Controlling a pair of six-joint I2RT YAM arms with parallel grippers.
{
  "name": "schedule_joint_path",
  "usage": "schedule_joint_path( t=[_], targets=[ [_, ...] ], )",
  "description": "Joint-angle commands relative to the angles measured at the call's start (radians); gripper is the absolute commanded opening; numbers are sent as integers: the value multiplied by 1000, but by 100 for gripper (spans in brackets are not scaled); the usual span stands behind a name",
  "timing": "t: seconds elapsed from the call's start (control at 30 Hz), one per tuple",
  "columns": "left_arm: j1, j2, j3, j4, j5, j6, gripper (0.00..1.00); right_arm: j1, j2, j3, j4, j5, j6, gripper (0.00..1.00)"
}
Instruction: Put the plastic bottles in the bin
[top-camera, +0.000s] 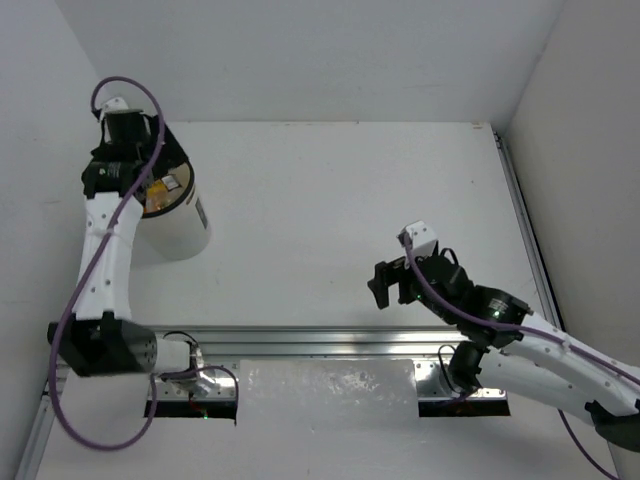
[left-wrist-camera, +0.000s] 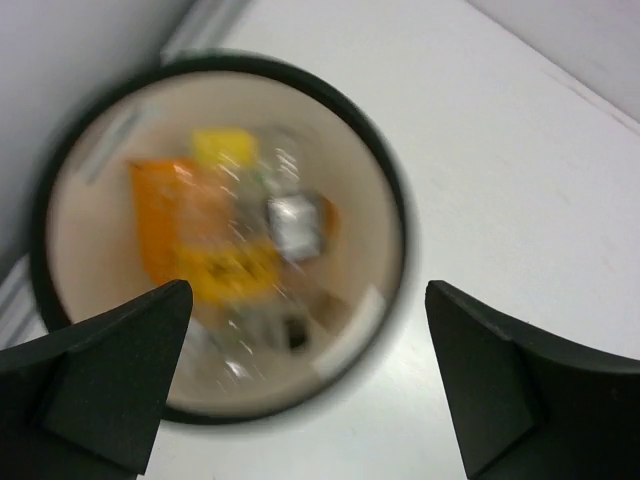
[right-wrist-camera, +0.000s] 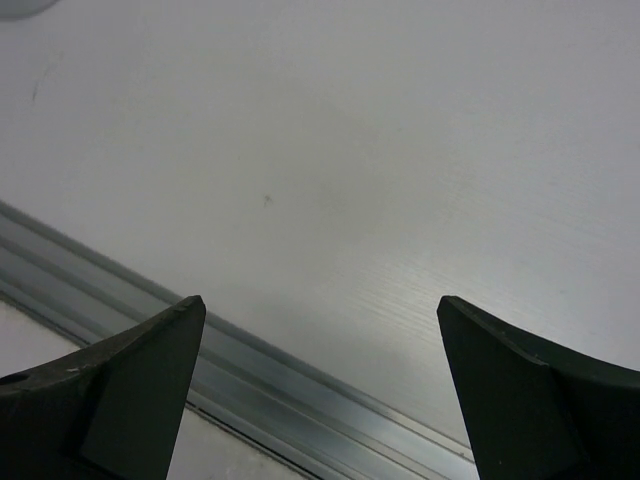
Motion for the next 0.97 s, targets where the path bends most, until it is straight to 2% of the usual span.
schedule_joint_path(
  t=[0.0,0.17,0.3,0.43,0.6,0.93],
  targets=[
    [-182,-265,-130,65,8,55,100,-2,2,180,-257,209,60,99],
    [-207,-661,-424,113,60,103,100,-2,-22,344,-412,289,25,99],
    [-212,-787,-504,41,114,88,100,0,-64,427,-551,333,35,99],
    [-215,-937,-564,35,160,80,100,-2,-116,464,-612,373,14,99],
    [-215,-1053,-590,-4,192,69,100,0,-198,444,-627,436,-32,99],
    [-215,-1044,-593,-7,187,63,100,-2,-225,377,-590,459,-35,99]
  ],
)
